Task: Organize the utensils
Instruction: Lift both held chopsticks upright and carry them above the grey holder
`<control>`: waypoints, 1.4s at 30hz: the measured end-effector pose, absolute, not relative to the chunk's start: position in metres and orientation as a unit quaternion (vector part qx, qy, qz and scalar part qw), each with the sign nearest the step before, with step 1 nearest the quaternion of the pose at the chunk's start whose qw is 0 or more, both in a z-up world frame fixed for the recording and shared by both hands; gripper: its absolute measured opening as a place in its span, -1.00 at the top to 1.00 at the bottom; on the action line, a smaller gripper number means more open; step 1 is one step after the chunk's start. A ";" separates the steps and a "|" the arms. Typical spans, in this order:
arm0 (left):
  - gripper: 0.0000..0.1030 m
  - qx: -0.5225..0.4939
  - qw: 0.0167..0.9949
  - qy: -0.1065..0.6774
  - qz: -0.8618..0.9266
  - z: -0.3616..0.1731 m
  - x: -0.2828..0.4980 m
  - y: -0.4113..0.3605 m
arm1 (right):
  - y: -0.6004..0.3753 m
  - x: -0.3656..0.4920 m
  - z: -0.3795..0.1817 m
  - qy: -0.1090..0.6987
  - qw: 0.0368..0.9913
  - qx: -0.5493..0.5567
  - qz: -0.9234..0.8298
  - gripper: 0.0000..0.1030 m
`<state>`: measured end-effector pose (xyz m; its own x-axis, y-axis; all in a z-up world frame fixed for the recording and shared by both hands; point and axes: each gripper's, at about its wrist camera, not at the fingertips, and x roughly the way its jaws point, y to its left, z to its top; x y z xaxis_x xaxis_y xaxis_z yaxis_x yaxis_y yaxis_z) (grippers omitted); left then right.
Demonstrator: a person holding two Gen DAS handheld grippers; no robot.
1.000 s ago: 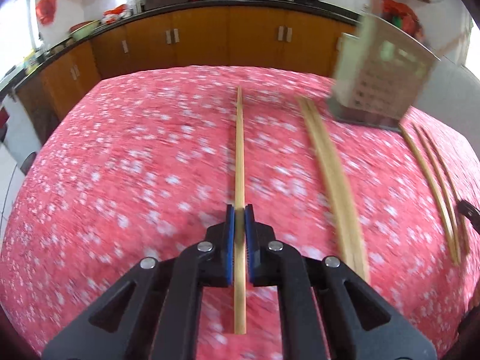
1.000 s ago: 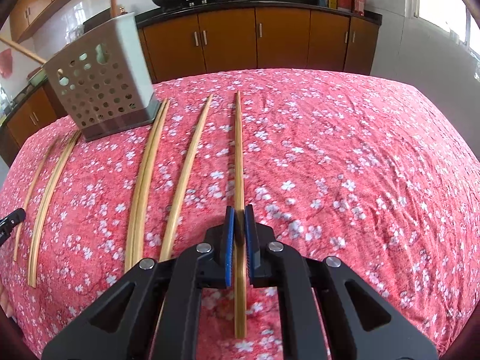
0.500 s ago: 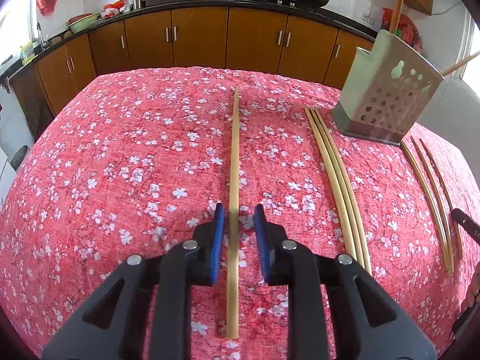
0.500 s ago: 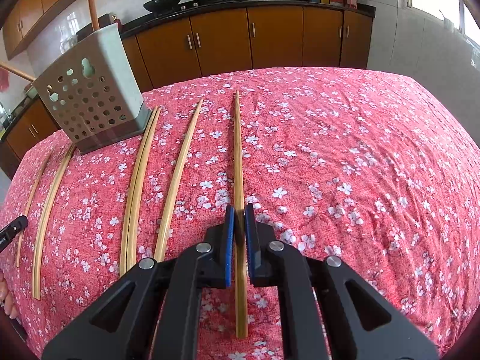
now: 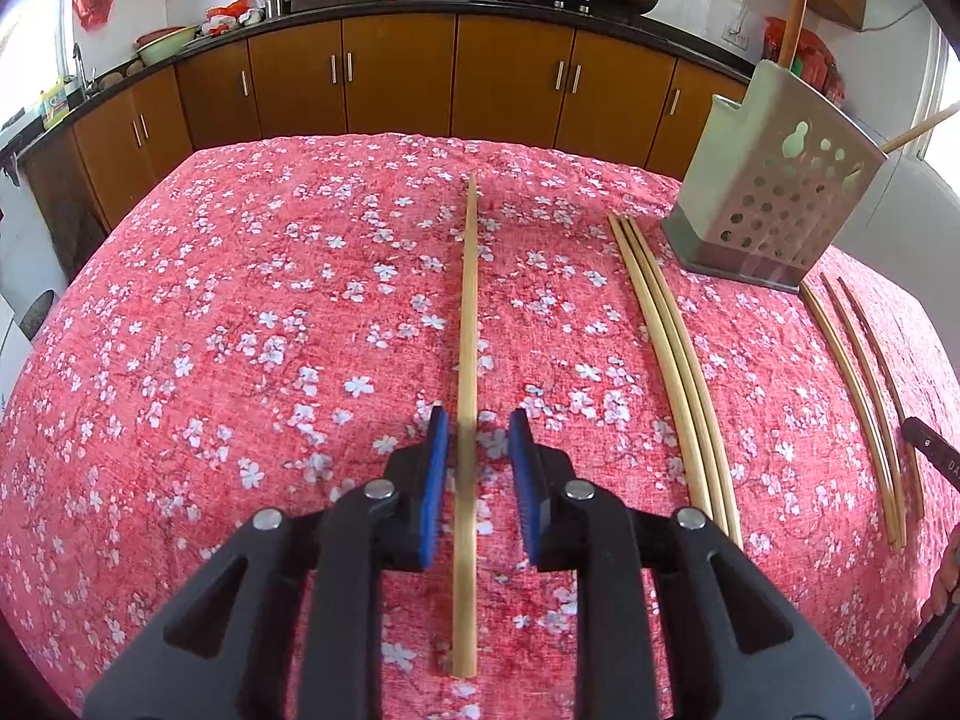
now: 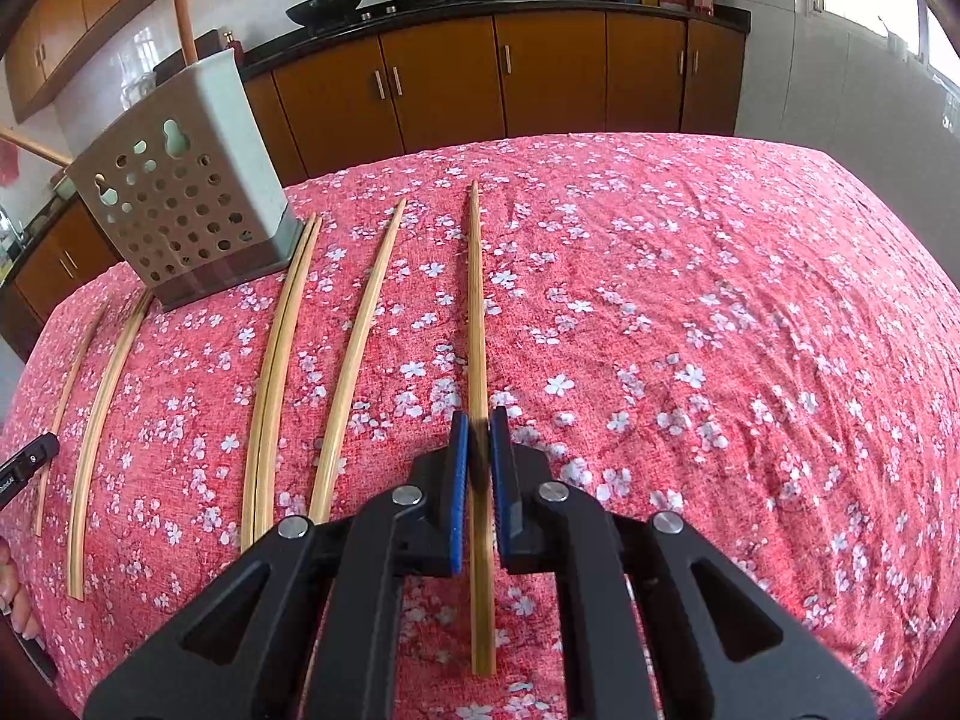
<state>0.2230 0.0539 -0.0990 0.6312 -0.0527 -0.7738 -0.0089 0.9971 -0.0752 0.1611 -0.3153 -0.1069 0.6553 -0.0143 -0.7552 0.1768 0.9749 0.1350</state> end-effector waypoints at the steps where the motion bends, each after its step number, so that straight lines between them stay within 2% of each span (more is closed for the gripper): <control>1: 0.57 -0.036 0.902 0.429 -0.012 -0.099 0.223 0.054 | -0.317 0.161 -0.107 0.412 0.904 0.099 -0.052 0.83; 7: 0.57 0.010 0.901 0.433 -0.013 -0.097 0.218 0.047 | -0.310 0.157 -0.107 0.414 0.905 0.083 -0.056 0.83; 19: 0.60 0.011 0.901 0.433 -0.022 -0.096 0.197 0.048 | -0.308 0.142 -0.108 0.414 0.904 0.088 -0.052 0.83; 21: 0.63 0.013 0.901 0.433 -0.023 -0.096 0.195 0.048 | -0.308 0.142 -0.108 0.414 0.904 0.089 -0.051 0.83; 24: 0.81 0.011 0.901 0.433 -0.019 -0.097 0.193 0.049 | -0.309 0.142 -0.108 0.415 0.904 0.089 -0.050 0.84; 29: 0.85 0.009 0.900 0.434 -0.023 -0.094 0.190 0.052 | -0.311 0.139 -0.102 0.413 0.905 0.088 -0.049 0.85; 42: 0.85 -0.035 0.947 0.317 -0.038 -0.007 0.162 0.067 | -0.322 0.113 -0.029 0.307 0.945 0.100 -0.044 0.85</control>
<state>0.1622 0.0667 -0.0073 0.7956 -0.0937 -0.5985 0.0497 0.9947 -0.0896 0.1135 -0.3225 -0.0287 0.8078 -0.0215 -0.5890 0.1445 0.9760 0.1626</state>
